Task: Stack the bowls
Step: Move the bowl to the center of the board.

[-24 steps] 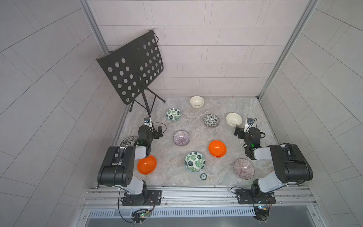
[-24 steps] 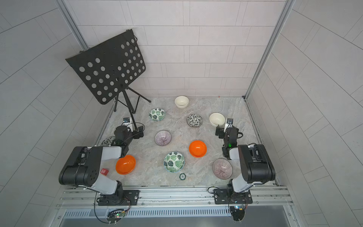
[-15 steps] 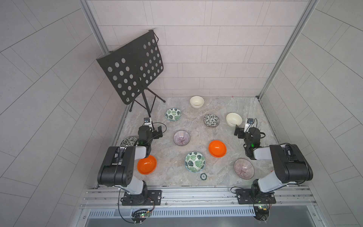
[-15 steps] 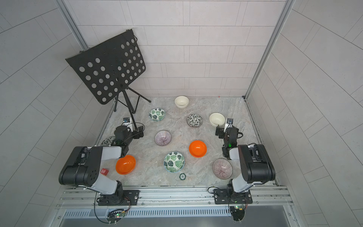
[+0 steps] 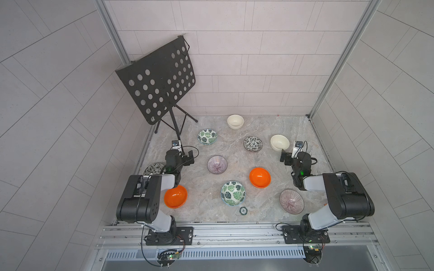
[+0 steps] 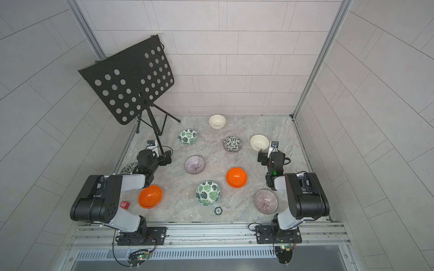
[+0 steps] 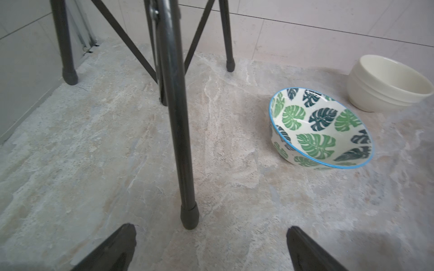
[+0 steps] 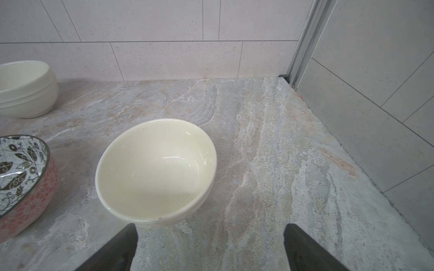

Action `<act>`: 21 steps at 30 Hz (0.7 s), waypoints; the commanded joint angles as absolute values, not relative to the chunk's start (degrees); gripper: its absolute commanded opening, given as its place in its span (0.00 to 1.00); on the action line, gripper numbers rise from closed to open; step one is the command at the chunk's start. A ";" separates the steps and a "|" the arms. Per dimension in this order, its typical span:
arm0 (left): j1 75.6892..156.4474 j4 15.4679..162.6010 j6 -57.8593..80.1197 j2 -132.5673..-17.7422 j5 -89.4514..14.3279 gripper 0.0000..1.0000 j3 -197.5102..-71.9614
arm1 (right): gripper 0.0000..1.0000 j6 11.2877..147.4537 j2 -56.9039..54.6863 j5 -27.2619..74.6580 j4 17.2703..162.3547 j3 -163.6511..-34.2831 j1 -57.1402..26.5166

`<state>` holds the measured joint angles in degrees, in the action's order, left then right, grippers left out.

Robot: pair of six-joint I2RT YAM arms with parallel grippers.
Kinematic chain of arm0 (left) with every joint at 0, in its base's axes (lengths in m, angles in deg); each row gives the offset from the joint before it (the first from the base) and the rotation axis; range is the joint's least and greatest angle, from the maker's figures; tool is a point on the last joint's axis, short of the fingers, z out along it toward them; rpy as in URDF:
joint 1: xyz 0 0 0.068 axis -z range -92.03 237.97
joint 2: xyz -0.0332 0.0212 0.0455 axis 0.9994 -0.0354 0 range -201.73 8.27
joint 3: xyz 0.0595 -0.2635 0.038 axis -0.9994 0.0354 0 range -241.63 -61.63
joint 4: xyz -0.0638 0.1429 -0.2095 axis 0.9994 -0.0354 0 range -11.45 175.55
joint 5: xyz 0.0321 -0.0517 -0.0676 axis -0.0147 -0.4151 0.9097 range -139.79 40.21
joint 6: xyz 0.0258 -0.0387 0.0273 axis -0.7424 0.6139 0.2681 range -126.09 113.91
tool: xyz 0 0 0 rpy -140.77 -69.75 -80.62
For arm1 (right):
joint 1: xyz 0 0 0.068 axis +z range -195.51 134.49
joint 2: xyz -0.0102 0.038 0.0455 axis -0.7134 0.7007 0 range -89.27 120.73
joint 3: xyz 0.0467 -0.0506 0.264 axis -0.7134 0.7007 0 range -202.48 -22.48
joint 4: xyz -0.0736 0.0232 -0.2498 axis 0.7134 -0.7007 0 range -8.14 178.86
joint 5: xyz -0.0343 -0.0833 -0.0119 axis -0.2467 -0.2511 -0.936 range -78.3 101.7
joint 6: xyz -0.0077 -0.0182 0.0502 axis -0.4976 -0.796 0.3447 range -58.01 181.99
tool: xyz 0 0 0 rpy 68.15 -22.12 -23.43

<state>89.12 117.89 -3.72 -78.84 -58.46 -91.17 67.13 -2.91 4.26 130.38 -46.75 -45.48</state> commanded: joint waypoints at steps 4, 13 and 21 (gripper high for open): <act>91.20 81.74 2.75 -69.68 -69.09 1.00 -112.62 | 1.00 63.77 -13.58 -0.11 107.05 -58.41 -40.03; 95.31 31.60 33.33 -60.52 -72.49 0.80 -125.35 | 1.00 63.42 -23.40 -0.41 78.28 -73.39 -24.29; 101.31 23.06 44.36 -48.05 -68.45 0.78 -114.47 | 0.98 65.56 -26.60 0.30 72.41 -74.95 -19.66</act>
<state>100.18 31.12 37.44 -50.77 -69.58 -116.77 64.14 -25.96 0.13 77.90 -73.90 -20.26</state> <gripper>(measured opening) 0.789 0.979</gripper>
